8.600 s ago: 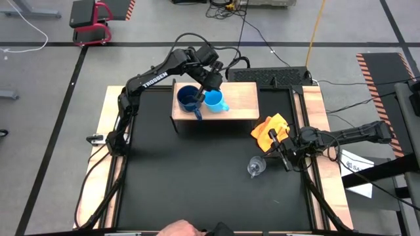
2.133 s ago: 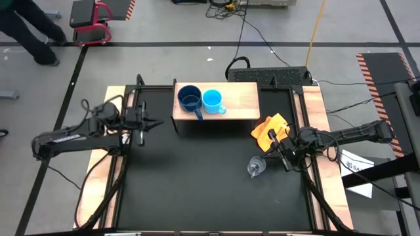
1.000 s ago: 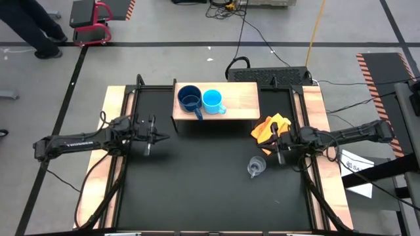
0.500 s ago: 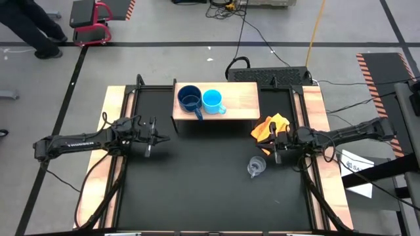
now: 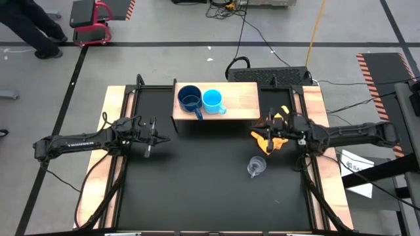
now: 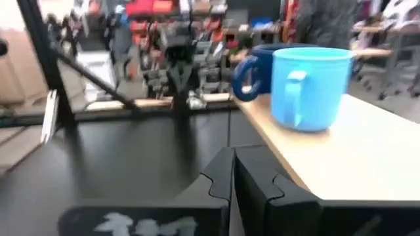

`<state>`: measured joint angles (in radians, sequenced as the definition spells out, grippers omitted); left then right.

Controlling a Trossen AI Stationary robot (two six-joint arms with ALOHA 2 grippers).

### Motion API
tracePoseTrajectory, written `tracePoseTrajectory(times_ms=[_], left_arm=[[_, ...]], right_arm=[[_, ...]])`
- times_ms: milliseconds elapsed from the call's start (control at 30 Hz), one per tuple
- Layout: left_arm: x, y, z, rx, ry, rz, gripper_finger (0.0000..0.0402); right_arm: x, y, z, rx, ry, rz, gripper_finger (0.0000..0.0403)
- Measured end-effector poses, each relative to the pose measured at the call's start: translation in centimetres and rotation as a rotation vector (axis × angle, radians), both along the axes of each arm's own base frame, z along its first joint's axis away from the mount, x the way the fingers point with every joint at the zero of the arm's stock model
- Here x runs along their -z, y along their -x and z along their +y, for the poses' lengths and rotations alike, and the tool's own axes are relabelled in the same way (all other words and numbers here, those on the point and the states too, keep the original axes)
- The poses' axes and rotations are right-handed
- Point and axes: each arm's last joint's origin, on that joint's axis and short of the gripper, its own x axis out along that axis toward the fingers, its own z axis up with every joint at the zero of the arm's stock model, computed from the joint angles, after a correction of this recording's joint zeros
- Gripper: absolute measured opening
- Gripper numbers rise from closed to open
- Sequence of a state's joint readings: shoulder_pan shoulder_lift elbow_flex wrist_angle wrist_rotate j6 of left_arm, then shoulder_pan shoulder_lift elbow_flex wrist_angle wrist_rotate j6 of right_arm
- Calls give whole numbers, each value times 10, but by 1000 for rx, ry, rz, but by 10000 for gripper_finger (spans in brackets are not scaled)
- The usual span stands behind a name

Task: Stack small to large cups/mugs on shelf
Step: Put the blue mug on the shelf

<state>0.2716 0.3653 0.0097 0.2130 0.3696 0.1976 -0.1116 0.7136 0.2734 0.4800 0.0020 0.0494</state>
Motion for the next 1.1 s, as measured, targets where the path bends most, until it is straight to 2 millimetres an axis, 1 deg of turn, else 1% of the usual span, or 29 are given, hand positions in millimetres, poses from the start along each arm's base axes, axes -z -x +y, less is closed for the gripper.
tracePoseTrajectory(times_ms=[67, 133, 200, 267, 400, 500, 633, 767, 933, 1000, 1100], left_arm=[[0, 0, 0, 3, -5, 4, 3], [1, 0, 0, 17, -6, 9, 8], [2, 0, -1, 36, -9, 14, 15], [3, 1, -2, 53, -14, 23, 18], [3, 1, -2, 58, -12, 27, 10], [3, 1, -2, 60, -10, 31, 3], [4, 1, -2, 63, -10, 32, 14], [4, 1, -2, 64, -13, 32, 18], [4, 1, -2, 64, -11, 38, 4], [5, 1, -2, 64, -8, 44, 4], [5, 1, -2, 63, -2, 48, 14]], right_arm=[[-11, -6, -3, -32, 7, 10, 9], [-27, -12, -6, -43, 14, -5, 9], [-36, -18, -11, -27, 14, 25, 13], [-44, -26, -15, -12, 17, 62, 25], [-57, -39, -25, 12, 13, 101, 71], [-60, -46, -35, 23, -7, 139, 113], [-63, -51, -47, 20, -40, 147, 162], [-67, -53, -57, 27, -58, 191, 192], [-82, -57, -63, 19, -18, 306, 201], [-95, -59, -64, 14, 11, 310, 201], [-117, -61, -67, 11, 54, 311, 200]])
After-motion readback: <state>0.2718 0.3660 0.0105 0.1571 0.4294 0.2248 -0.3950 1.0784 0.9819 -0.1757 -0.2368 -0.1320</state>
